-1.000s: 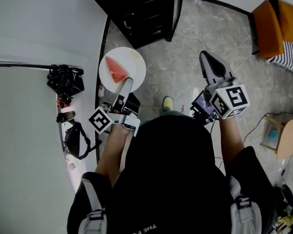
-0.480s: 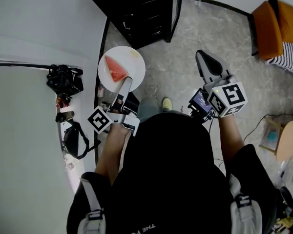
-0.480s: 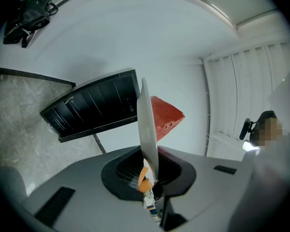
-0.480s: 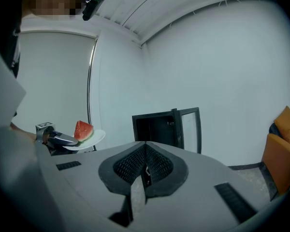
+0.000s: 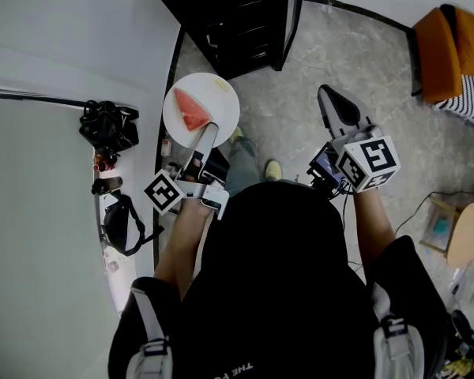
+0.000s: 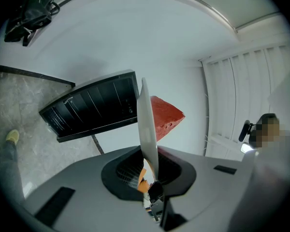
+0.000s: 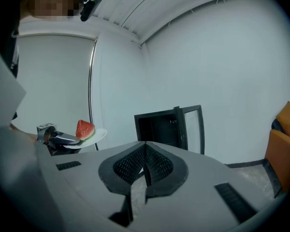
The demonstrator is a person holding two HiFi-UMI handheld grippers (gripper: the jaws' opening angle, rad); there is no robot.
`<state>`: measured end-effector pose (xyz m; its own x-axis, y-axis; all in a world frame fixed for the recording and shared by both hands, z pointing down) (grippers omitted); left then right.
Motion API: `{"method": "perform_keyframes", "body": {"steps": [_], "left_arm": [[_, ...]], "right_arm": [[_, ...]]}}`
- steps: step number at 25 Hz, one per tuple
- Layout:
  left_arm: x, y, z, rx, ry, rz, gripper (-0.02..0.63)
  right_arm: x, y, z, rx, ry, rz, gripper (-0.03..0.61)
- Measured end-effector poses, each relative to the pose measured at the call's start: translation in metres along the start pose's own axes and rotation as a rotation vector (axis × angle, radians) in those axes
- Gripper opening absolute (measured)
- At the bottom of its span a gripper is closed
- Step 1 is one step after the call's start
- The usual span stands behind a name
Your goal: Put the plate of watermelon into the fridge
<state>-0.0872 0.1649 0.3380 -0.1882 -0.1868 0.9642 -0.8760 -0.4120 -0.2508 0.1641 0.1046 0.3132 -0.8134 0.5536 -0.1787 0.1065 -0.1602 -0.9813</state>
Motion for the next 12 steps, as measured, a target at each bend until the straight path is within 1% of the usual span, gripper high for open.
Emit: {"method": "perform_keyframes", "body": {"steps": [7,12], "left_arm": [[0.007,0.019,0.007,-0.001,0.001,0.003,0.046],[0.018,0.032,0.02,0.017,-0.007,0.016,0.046]], "right_arm": [[0.001,0.0,0.019,-0.002,-0.011,0.003,0.014],[0.0,-0.001,0.036,0.005,-0.016,-0.003,0.014]]}}
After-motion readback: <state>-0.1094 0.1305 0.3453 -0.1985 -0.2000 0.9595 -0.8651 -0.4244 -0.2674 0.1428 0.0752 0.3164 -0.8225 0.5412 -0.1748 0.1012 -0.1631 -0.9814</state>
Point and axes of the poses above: the fingertips, and each gripper's own axes: z forward along the fingers, x to its left, y out of its top, the point moved 3 cm from there along -z, backward along the fingers, and after that the axes turned 8 degrees about -x, right-handed, at the moved point
